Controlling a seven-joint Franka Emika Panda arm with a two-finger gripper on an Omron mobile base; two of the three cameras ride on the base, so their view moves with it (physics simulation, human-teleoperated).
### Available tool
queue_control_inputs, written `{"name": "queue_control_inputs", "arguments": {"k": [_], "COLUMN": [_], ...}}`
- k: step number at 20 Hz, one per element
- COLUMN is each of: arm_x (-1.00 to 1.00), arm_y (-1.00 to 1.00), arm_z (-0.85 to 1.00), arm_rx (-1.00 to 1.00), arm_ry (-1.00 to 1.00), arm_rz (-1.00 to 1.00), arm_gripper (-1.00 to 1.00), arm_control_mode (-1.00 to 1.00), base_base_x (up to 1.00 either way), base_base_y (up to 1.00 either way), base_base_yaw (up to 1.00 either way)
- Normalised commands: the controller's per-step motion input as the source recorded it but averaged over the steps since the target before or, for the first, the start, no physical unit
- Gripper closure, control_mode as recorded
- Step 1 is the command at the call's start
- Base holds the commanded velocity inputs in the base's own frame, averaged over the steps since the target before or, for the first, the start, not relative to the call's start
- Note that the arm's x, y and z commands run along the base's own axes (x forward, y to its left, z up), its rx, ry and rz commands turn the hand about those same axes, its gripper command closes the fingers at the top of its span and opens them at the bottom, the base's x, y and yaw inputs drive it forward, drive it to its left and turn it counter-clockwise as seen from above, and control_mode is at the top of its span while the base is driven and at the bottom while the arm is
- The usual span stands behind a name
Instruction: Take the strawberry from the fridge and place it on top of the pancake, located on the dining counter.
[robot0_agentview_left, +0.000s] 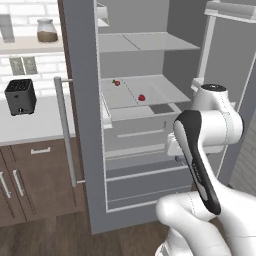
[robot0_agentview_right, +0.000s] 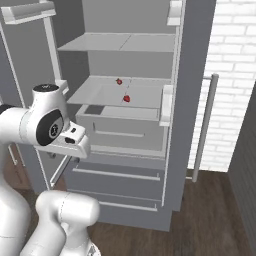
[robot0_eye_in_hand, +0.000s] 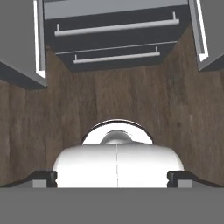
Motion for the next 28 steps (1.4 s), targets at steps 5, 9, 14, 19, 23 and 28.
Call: {"name": "queue_control_inputs", "arguments": {"k": [5,9,14,19,23,28], "arm_x": [0.11,0.0,0.0,0.0,0.0,0.0], "arm_y": [0.0,0.0,0.0,0.0,0.0,0.0], "arm_z": [0.0,0.0,0.0,0.0,0.0,0.0], "arm_rx": [0.0,0.0,0.0,0.0,0.0,0.0], "arm_ry": [0.0,0.0,0.0,0.0,0.0,0.0], "arm_rz": [0.0,0.0,0.0,0.0,0.0,0.0], "arm_gripper": [-1.0,-1.0,-1.0,-1.0,-1.0,-1.0], "arm_control_mode": [1.0,1.0,1.0,1.0,1.0,1.0], "base_base_x": [0.13,0.97,0.82,0.62,0.63,0.42], "base_base_y": [0.0,0.0,0.0,0.0,0.0,0.0], "base_base_yaw": [0.0,0.0,0.0,0.0,0.0,0.0]}}
